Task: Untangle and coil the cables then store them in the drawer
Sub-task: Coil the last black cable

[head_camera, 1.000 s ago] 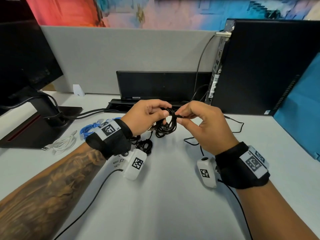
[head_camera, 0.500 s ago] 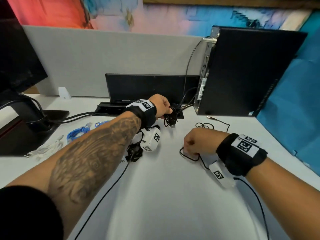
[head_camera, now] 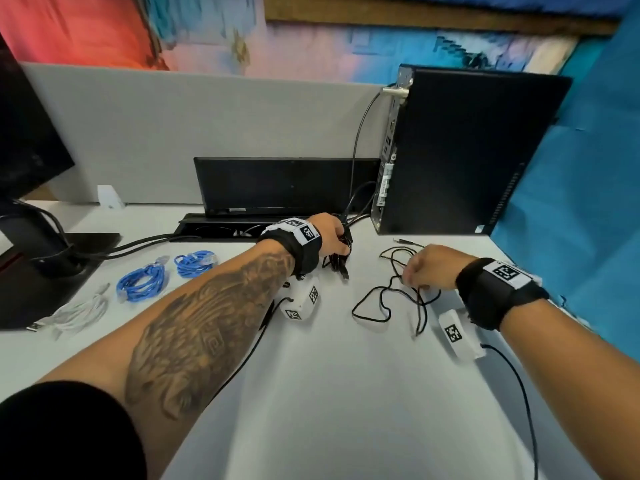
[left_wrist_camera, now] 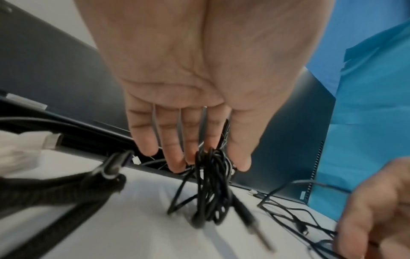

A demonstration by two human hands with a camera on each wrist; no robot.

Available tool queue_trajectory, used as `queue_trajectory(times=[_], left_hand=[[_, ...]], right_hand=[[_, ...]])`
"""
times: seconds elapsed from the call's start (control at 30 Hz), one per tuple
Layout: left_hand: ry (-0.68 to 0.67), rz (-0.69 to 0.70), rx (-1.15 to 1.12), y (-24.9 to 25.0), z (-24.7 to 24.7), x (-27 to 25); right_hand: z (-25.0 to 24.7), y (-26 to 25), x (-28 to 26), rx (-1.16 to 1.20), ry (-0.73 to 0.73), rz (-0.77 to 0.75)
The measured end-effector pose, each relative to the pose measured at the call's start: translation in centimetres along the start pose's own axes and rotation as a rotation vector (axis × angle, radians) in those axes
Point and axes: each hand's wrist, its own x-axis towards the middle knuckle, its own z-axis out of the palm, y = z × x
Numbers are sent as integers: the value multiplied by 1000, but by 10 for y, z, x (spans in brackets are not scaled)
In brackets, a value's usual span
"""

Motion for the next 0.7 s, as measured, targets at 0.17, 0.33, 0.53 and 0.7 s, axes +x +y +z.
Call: queue_trajectory(times=[0.17,0.33,0.53,0.7], left_hand=[[107,125,-183,14,-4,-13],[22,305,-634,46,-3,-33],[-164,215,-970,64,4,-52],[-222,382,-415,71,54,-68]], right_hand=[[-17,0,-20,315,129,-124],[-60,-23,-58,448,317,-322],[-106,-48,-93,1053,433,-507],[-125,-52,-95,1172,527,-572]])
